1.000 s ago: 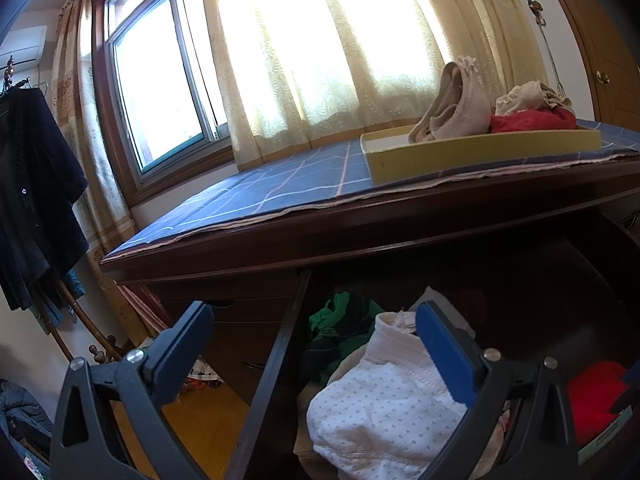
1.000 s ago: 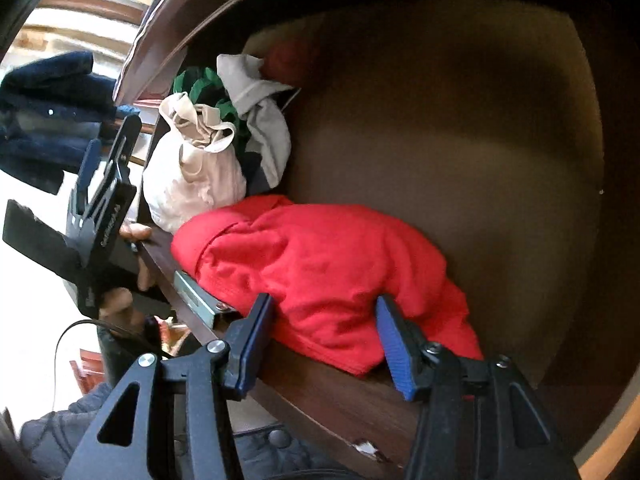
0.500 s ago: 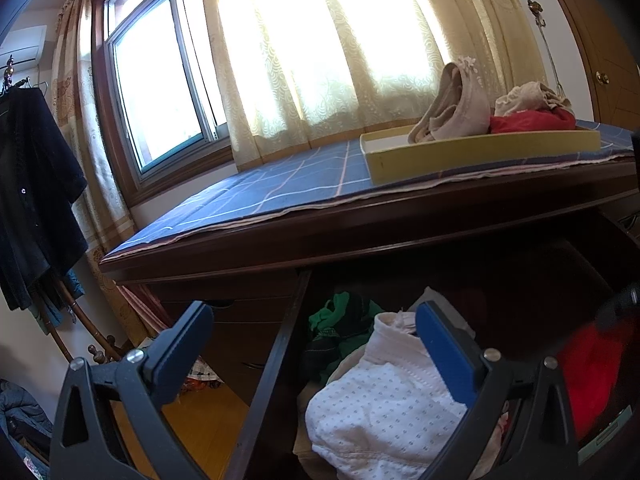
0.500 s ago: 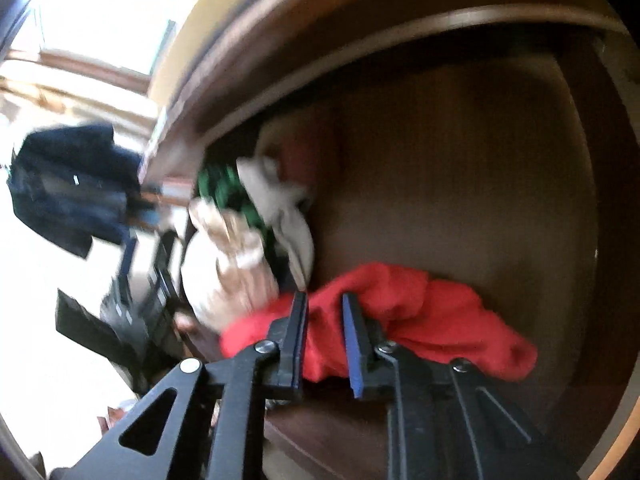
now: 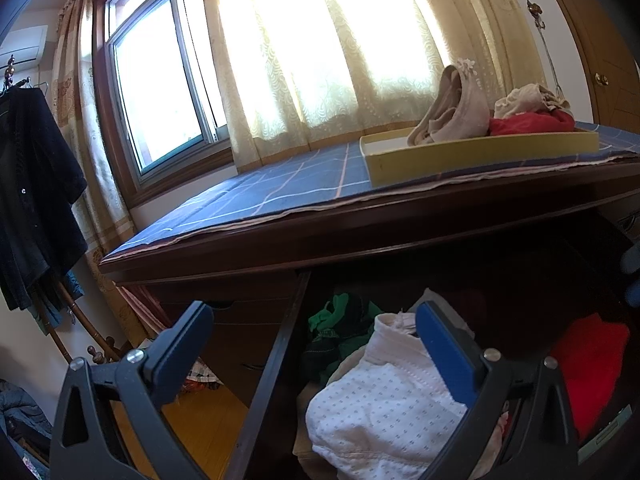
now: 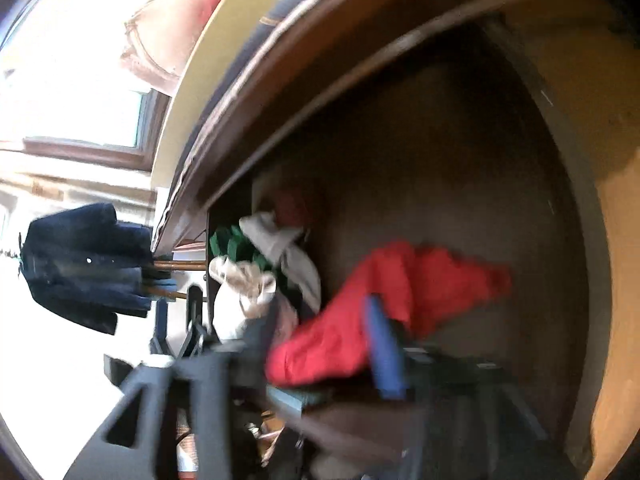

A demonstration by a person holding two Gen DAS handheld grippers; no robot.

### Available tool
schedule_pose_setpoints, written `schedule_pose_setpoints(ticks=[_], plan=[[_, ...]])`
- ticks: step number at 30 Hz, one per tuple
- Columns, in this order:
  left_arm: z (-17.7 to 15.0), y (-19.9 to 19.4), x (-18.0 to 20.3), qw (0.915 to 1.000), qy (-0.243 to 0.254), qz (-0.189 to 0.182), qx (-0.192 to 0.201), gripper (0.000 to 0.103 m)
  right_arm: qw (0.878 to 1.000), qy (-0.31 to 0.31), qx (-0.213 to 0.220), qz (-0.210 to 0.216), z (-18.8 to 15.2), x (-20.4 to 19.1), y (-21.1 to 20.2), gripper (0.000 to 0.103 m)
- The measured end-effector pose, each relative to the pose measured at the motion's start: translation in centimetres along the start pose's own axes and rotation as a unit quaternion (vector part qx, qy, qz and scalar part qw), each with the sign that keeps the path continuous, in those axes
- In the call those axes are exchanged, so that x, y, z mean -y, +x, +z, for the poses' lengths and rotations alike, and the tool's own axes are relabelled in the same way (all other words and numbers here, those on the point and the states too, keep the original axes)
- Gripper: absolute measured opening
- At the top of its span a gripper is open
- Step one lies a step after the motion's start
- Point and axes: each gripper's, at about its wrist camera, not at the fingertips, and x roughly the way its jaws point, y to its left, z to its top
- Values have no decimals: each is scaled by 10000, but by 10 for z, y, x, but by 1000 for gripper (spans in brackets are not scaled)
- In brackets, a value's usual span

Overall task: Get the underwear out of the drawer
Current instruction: 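Close the right gripper on the red underwear, then lift the red underwear with the right gripper over the tray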

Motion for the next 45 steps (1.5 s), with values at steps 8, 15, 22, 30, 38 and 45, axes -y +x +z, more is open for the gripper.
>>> schedule_pose_setpoints(ticks=[8, 15, 22, 30, 38, 45], plan=[[0, 0, -1, 10000, 0, 1, 4, 103, 9980, 70, -279, -561, -29, 1, 9, 76], [1, -4, -3, 10000, -14, -15, 15, 103, 9941, 303, -640, -828, -23, 2, 58, 76], [1, -3, -4, 10000, -33, -48, 52, 103, 9921, -285, -573, -1077, -23, -11, 96, 73], [0, -2, -4, 9999, -46, -63, 77, 103, 9847, -1287, 433, -1094, -23, -30, 58, 28], [-1, -2, -4, 10000, -28, -42, 65, 103, 9458, -2425, 1779, -1227, -29, -72, -12, 27], [-1, -1, -3, 10000, -11, -26, 62, 103, 9082, -3069, 2568, -1227, -26, -107, -67, 27]])
